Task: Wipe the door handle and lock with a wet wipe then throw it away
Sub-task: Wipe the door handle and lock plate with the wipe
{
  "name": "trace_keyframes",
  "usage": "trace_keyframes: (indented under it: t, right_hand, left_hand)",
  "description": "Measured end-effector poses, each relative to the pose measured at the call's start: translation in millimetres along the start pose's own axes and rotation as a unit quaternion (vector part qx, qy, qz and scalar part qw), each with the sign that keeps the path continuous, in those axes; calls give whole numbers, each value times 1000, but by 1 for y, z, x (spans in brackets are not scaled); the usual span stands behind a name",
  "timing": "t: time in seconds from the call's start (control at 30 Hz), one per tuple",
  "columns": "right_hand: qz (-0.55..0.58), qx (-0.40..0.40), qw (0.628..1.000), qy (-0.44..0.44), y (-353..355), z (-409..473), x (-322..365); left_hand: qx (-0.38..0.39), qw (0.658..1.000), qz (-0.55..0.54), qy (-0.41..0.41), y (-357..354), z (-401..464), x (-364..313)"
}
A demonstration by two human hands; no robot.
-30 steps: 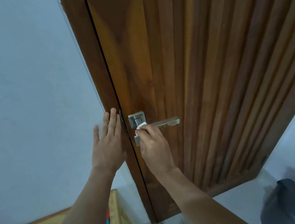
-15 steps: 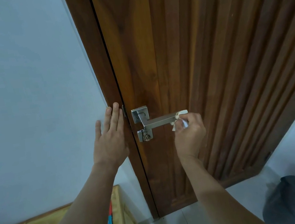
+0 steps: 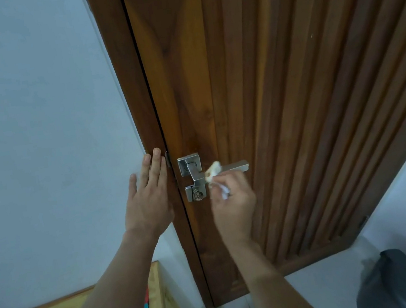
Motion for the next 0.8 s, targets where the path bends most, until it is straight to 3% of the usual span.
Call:
trace_keyframes:
  t: [0.07,0.13,0.23,0.3,0.4,0.5,0.63,0.7,0.8]
  right_hand:
    - [-11,34,999,3,-22,-4,2]
    - [-20,17,999,-24,-21,0,-6]
    - [16,-103,987,-126,20,14,-43]
    - [73,-182,955,-221,52,23,-76]
    - [116,-191,939,-261,87,39,-92]
    - [133,-100,966,-195,93,64,-64]
    - [40,169,979,-104,35,103,-4]
    - [-58,288,956,4,-3,113,31]
    - [-228,430,855,180,-57,102,61]
  left_hand:
    - [-1,1000,1,-1,-1,0,0]
    - [-3,1000,1,-1,-1,1,1]
    - [-9,1000,-5,-2,-2,2,1]
    - [-19,1000,-10,2,-4,1,1]
    - [-30,999,-15,6,-4,2,-1]
    - [-39,999,-12,12,-4,1,-1]
    - [-53,999,3,2,-4,0,2]
    - [-54,998,23,-10,-4,0,6]
    - [-60,996,66,-20,-4,-1,12]
Point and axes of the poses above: each hand's wrist, its own z-axis towards the middle knuckle, its own y-axis out of the back of the hand, x = y × z, the point moved 7 cm from there along z, towards the middle knuckle, and after that the axes turned 12 degrees about x, right-handed, at the moved point
